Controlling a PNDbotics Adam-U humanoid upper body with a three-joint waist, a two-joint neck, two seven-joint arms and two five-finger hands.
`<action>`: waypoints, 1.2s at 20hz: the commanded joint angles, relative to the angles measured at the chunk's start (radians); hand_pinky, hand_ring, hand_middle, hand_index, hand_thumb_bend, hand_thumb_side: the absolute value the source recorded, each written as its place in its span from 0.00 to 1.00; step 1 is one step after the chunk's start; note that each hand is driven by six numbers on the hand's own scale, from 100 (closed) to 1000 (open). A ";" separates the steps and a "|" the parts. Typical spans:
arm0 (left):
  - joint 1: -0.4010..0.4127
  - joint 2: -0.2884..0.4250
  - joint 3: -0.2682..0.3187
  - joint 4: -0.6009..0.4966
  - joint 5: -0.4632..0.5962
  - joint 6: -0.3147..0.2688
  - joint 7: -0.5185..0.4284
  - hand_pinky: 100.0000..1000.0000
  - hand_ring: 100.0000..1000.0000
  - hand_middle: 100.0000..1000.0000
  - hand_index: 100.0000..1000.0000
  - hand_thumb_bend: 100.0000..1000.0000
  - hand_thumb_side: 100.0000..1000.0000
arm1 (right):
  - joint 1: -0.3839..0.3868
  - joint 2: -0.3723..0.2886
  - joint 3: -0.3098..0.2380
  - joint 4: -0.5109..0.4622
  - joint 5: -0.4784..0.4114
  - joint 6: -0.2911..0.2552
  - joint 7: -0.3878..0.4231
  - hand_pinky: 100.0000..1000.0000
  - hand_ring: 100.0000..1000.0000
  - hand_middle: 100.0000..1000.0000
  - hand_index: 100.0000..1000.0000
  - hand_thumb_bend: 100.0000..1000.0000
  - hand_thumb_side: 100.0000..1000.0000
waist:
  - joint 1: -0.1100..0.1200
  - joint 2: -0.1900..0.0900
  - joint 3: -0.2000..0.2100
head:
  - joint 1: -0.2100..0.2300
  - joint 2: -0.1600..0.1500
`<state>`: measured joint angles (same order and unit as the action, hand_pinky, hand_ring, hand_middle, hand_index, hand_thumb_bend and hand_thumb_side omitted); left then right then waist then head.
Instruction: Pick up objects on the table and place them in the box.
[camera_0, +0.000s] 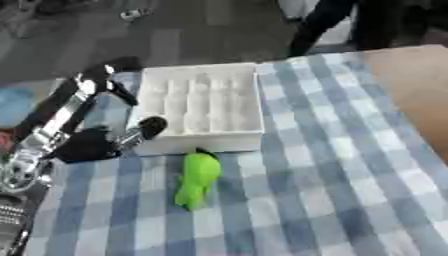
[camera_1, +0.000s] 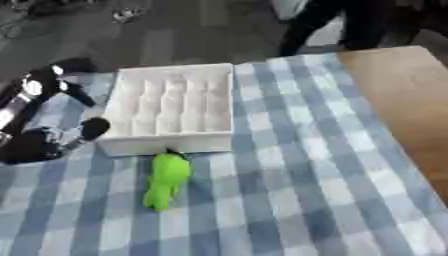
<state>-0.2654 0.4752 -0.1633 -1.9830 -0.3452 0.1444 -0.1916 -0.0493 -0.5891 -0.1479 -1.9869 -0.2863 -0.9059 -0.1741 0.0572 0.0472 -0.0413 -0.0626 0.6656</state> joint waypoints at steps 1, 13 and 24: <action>-0.017 0.030 -0.004 -0.017 -0.008 -0.006 -0.012 0.83 0.58 0.83 0.95 0.55 0.66 | -0.006 -0.019 -0.007 -0.013 -0.007 -0.001 0.005 0.43 0.55 0.62 0.72 0.07 1.00 | -0.003 -0.011 -0.002 | -0.009 -0.010; -0.012 0.032 -0.013 -0.017 -0.019 0.001 -0.020 0.83 0.58 0.82 0.94 0.55 0.66 | -0.007 -0.018 -0.009 -0.013 -0.016 -0.001 0.010 0.43 0.55 0.62 0.72 0.07 1.00 | -0.002 -0.010 -0.005 | -0.015 0.002; -0.008 0.044 -0.050 -0.017 0.004 -0.054 -0.031 0.81 0.57 0.81 0.93 0.60 0.63 | -0.007 -0.018 -0.008 -0.013 -0.022 -0.001 0.016 0.43 0.55 0.62 0.72 0.07 1.00 | -0.003 -0.009 -0.007 | -0.010 0.009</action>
<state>-0.2644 0.4936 -0.2128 -1.9830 -0.3504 0.1031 -0.2183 -0.0494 -0.5891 -0.1479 -1.9869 -0.3036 -0.9055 -0.1607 0.0574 0.0471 -0.0472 -0.0710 0.6759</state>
